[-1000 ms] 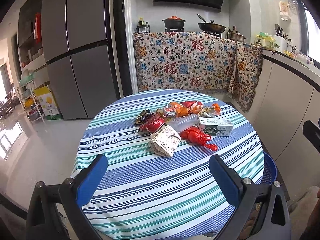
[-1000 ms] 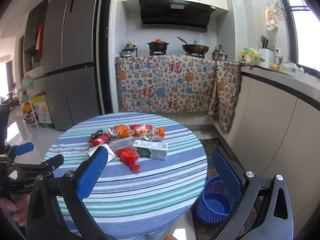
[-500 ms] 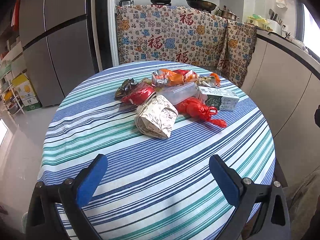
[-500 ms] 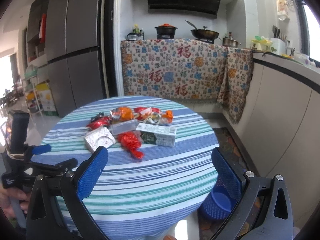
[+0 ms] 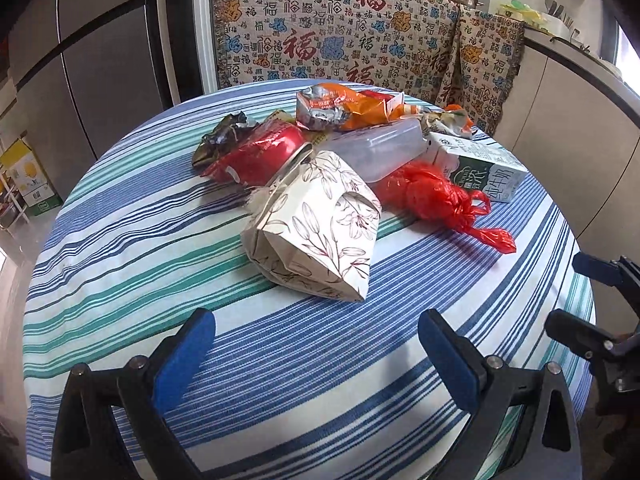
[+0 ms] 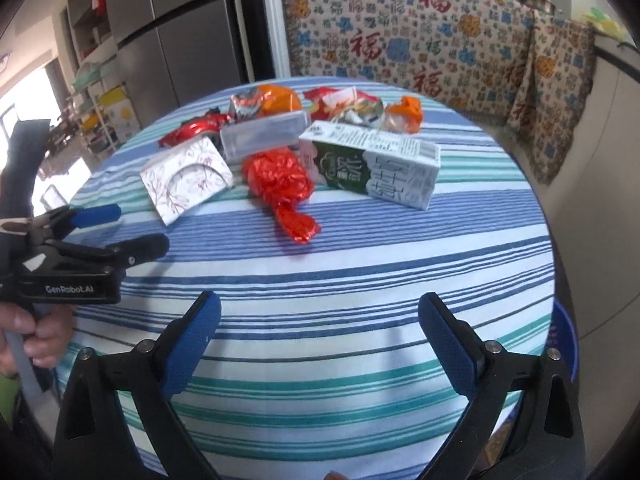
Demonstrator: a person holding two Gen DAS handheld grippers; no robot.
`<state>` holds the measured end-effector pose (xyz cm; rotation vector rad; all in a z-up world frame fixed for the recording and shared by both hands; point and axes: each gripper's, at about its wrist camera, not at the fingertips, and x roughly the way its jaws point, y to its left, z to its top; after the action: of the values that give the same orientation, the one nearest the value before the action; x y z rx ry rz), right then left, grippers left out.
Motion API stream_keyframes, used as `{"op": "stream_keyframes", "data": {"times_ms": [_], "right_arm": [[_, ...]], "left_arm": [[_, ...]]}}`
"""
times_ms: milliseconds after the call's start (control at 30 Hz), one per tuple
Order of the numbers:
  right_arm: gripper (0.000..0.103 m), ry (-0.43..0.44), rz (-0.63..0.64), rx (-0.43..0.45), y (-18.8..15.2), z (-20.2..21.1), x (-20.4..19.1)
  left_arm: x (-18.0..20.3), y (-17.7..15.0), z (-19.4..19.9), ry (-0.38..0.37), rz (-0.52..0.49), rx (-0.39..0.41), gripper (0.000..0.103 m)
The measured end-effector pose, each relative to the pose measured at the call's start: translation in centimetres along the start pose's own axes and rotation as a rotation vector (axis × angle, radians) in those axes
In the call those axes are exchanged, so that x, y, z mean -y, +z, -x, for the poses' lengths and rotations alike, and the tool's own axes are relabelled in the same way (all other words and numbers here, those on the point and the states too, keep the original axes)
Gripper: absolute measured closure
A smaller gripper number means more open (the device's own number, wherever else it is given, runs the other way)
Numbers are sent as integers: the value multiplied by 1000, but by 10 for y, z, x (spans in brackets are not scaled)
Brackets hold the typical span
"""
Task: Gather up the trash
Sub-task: 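Grasp the patterned paper box with the left gripper while the right gripper grasps the red bag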
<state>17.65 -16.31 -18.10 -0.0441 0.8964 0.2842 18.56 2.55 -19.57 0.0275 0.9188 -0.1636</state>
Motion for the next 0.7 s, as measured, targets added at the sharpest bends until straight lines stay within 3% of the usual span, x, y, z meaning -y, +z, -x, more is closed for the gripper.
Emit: {"op": "stream_keyframes", "data": {"times_ms": [100,200,467,600,667,700], "right_arm": [[17,11,21,-51,2,-22,1],[18,8,46,-60,4,-35,2],[6,-8,56,-62,8,-44,3],[3,-13,51,-69,10,-45,5],[2,-12,51,-69,10,-45,5],[2,-12,51,-68,10,-45,5]], "left_arm": [[-5,4,-13,6,-6,-17,0],[-10,11,-19,-7,-16,-26,0],[-22,32,-32,-22,-59,-19,0],[-32,45,-25,-92,-60,26,0],[-34,49,-24,-125,-61,26,10],[-35,49,-25,-141,-61,13,32]]}}
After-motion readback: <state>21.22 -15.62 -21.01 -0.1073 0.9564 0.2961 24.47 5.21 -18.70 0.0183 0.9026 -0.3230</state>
